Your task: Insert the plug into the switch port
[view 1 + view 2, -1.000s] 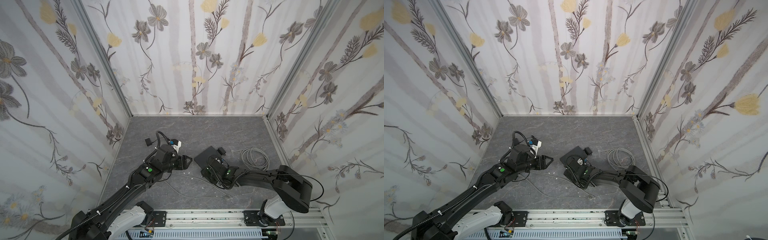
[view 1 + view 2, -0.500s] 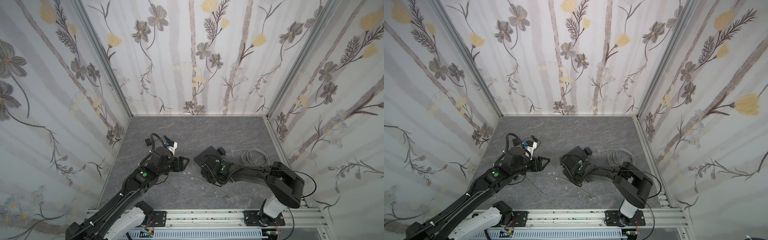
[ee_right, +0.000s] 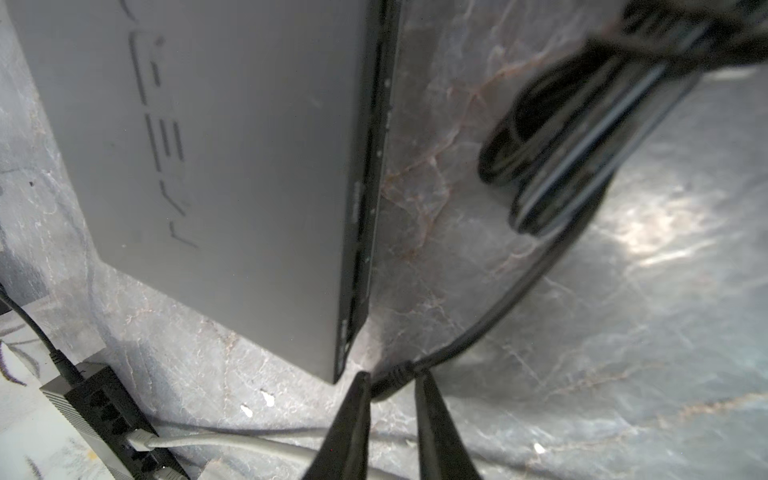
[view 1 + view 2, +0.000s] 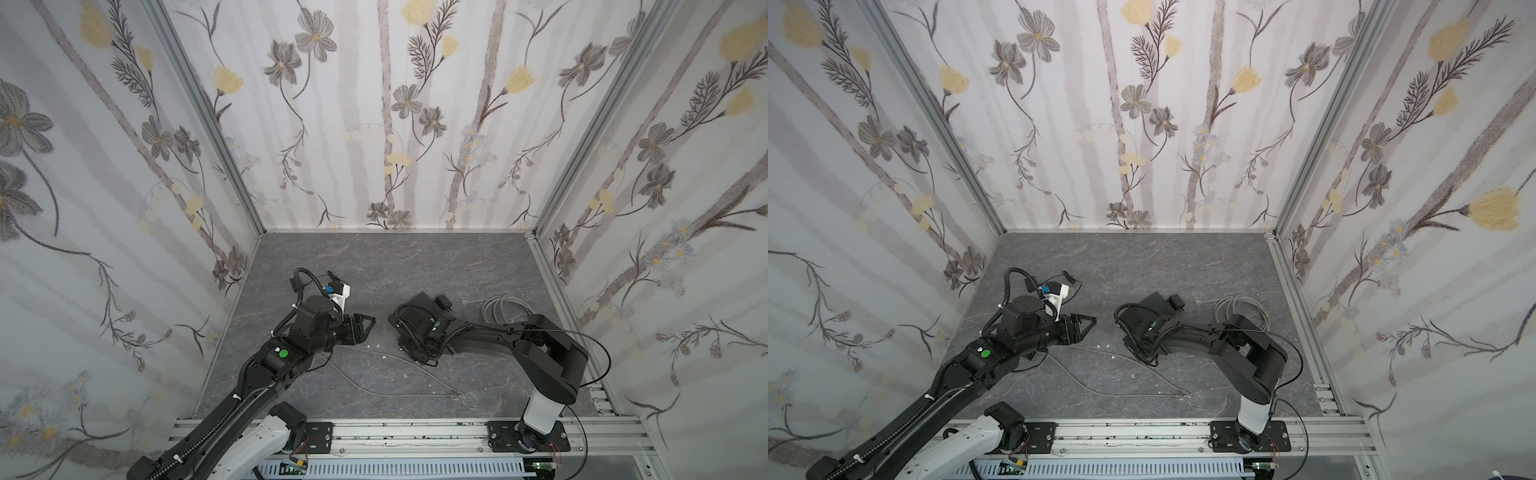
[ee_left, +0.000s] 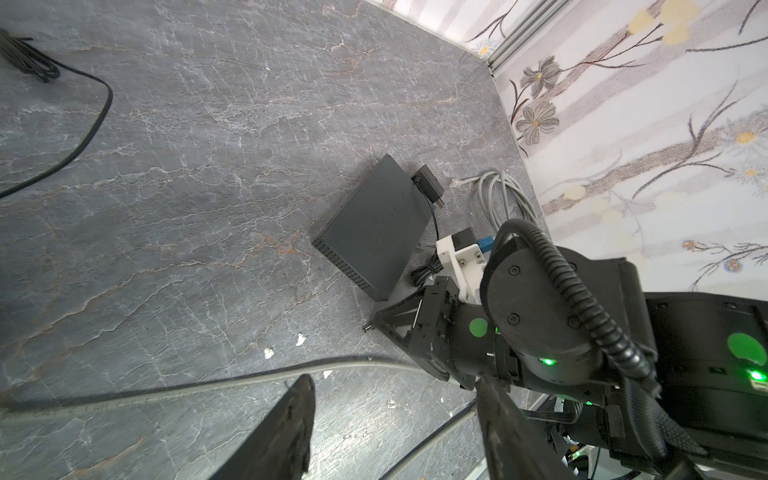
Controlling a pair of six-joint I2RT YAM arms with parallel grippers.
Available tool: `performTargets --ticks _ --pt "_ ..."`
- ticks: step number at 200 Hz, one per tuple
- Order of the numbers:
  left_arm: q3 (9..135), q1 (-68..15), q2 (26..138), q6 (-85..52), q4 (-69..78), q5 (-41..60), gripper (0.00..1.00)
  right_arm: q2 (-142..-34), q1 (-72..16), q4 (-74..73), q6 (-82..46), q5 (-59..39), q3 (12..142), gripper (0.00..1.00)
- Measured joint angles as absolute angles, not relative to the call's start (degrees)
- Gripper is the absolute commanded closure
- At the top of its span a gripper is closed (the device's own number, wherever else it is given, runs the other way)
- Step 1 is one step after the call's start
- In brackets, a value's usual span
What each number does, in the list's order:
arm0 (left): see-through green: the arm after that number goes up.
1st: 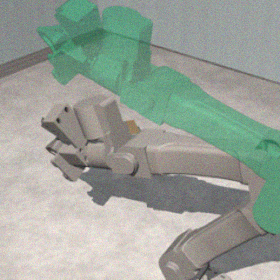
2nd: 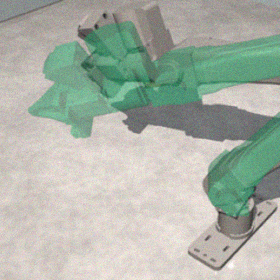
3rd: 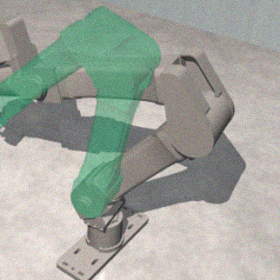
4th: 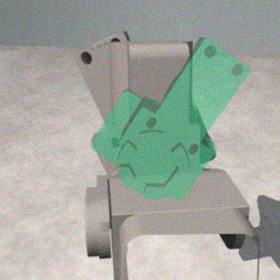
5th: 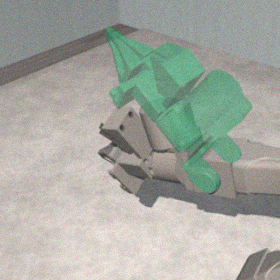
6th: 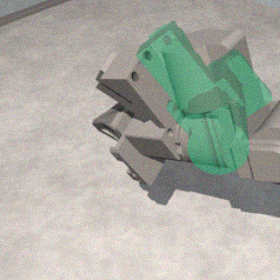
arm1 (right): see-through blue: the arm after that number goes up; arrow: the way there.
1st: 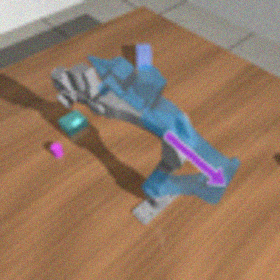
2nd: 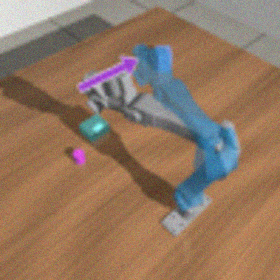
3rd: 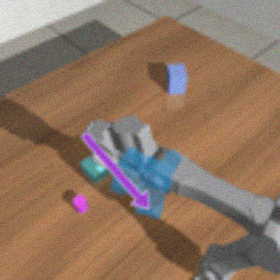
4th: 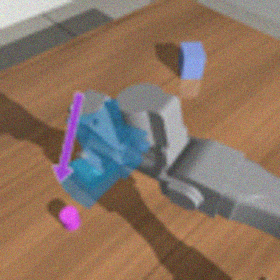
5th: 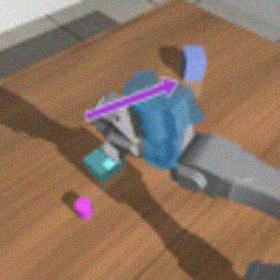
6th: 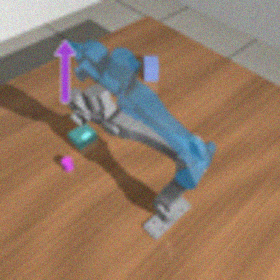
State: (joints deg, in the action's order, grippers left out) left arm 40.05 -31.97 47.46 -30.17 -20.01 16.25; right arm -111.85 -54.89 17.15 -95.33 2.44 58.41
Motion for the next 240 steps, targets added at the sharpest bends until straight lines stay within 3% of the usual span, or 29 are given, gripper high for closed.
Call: performTargets --ticks 71,119,181,203,240 --pt "39.18 -31.18 46.22 -29.98 -20.51 16.75 0.36 -112.25 -53.82 22.13 -92.42 0.62 60.69 0.85" --pt "38.98 -31.14 47.88 -29.98 -20.64 17.67 0.36 -101.10 -52.07 28.84 -87.09 8.23 55.96 0.88" --pt "39.35 -31.14 48.45 -30.28 -20.84 18.02 0.36 -86.46 -37.04 19.07 -61.34 14.33 52.49 0.89" --pt "40.56 -31.11 48.84 -30.50 -20.93 18.00 0.36 -87.99 -31.59 13.96 -51.13 11.68 58.19 0.89" --pt "42.17 -31.07 48.16 -31.48 -21.96 18.02 0.36 -103.07 -28.64 8.64 -39.38 4.86 79.81 0.90"
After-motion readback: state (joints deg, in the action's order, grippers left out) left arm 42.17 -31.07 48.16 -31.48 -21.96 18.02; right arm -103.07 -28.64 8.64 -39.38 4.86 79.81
